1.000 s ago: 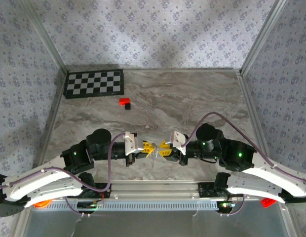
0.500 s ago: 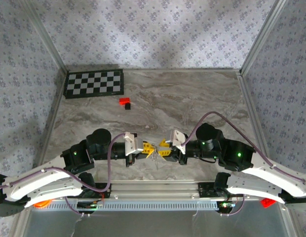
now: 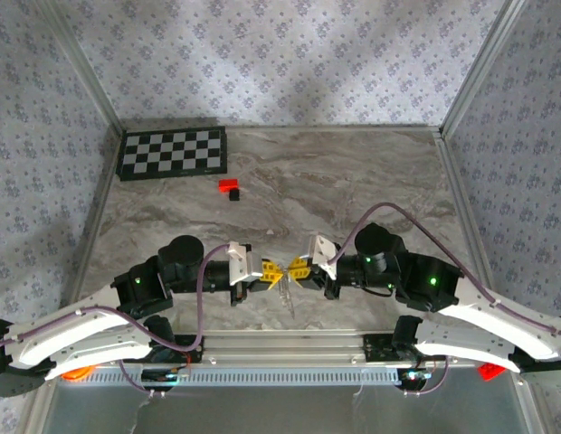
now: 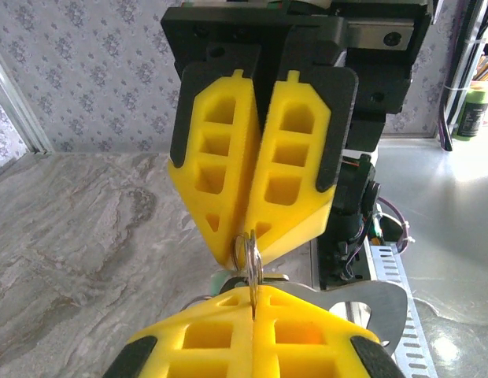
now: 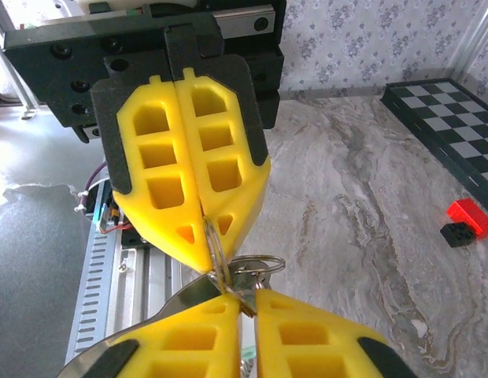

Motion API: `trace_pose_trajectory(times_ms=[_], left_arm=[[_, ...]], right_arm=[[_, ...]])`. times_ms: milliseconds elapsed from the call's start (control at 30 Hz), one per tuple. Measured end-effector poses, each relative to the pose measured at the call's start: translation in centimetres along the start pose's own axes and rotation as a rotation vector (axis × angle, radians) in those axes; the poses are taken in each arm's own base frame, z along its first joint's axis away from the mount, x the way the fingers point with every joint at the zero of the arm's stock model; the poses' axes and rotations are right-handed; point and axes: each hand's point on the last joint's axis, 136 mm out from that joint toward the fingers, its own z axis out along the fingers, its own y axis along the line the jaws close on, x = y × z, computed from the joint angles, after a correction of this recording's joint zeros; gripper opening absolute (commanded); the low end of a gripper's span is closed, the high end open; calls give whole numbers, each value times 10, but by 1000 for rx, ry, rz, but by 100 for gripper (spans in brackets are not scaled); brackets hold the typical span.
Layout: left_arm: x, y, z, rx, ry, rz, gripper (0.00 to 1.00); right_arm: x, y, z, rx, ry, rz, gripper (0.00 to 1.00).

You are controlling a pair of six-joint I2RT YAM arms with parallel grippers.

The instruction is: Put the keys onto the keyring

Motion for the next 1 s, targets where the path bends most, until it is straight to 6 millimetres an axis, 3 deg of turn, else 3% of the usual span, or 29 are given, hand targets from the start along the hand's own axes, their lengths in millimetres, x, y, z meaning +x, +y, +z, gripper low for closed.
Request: trace_pose_trajectory(times_ms=[200, 600, 1000], left_arm=[[0, 0, 0, -2, -4, 1, 0], [6, 1, 0, -6, 1, -2, 0], [-2, -1, 0, 8, -30, 7, 0]], right_arm=[[1, -1, 0, 2, 1, 5, 0], [14, -4, 17, -5, 63, 21, 0], [8, 2, 10, -25, 21, 12, 1]])
